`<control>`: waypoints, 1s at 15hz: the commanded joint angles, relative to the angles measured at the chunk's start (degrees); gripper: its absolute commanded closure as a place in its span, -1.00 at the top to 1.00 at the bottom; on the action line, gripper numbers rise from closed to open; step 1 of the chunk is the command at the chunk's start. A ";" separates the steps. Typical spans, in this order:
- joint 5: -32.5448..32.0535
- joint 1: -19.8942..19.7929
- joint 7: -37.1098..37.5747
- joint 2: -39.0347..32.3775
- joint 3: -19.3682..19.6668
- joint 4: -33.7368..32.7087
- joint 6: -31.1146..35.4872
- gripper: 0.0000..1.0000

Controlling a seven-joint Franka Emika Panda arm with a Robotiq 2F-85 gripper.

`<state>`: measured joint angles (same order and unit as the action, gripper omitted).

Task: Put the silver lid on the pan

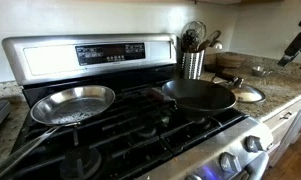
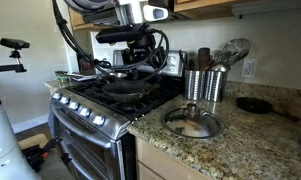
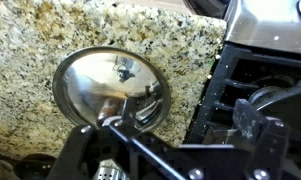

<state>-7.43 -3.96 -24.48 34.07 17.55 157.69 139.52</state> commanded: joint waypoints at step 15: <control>2.99 -1.60 3.59 -4.99 -0.63 -2.68 2.02 1.00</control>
<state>-5.80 -4.24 -22.90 32.65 17.47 156.89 139.61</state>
